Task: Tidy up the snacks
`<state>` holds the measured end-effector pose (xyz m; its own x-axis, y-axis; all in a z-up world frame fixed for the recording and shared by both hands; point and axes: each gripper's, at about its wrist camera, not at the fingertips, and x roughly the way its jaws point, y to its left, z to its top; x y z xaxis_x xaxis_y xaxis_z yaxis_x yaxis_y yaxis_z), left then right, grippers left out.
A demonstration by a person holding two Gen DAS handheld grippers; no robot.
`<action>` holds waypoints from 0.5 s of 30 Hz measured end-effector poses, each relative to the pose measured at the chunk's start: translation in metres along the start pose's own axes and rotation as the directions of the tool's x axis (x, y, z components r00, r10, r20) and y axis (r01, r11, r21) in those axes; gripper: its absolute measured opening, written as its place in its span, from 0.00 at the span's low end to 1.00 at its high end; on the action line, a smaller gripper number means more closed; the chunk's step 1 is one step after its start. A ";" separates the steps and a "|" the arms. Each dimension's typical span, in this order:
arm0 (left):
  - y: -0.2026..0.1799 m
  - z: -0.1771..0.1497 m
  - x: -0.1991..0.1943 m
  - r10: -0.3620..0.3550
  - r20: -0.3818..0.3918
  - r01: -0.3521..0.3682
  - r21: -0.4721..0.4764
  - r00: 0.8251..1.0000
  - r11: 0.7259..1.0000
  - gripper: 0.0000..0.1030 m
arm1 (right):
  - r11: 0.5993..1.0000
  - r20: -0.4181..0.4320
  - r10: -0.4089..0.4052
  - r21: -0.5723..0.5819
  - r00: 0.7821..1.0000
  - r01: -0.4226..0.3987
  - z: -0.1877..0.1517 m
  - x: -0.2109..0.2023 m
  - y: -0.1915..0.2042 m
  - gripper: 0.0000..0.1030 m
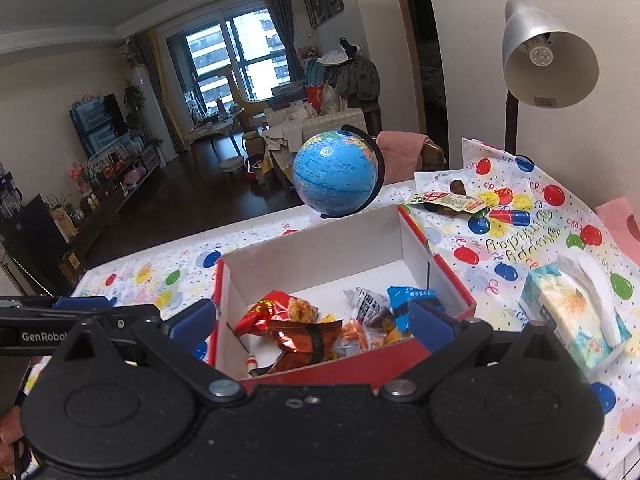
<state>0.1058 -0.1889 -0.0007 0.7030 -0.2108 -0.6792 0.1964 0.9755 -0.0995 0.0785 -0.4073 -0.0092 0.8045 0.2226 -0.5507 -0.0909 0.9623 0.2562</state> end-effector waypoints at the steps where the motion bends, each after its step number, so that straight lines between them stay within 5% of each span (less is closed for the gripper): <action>1: 0.000 -0.002 -0.003 0.006 0.003 -0.006 -0.001 1.000 1.000 0.79 | 1.000 0.010 0.002 0.005 1.000 -0.003 -0.002 -0.004 0.001 1.00; 15: 0.007 -0.021 -0.024 0.014 0.002 -0.014 -0.040 1.000 0.999 0.80 | 1.000 0.040 0.014 0.010 0.999 -0.015 -0.017 -0.024 0.012 1.00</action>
<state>0.0758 -0.1760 -0.0003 0.7068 -0.1974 -0.6793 0.1593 0.9800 -0.1190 0.0480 -0.3987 -0.0062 0.8259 0.2301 -0.5148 -0.0967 0.9572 0.2726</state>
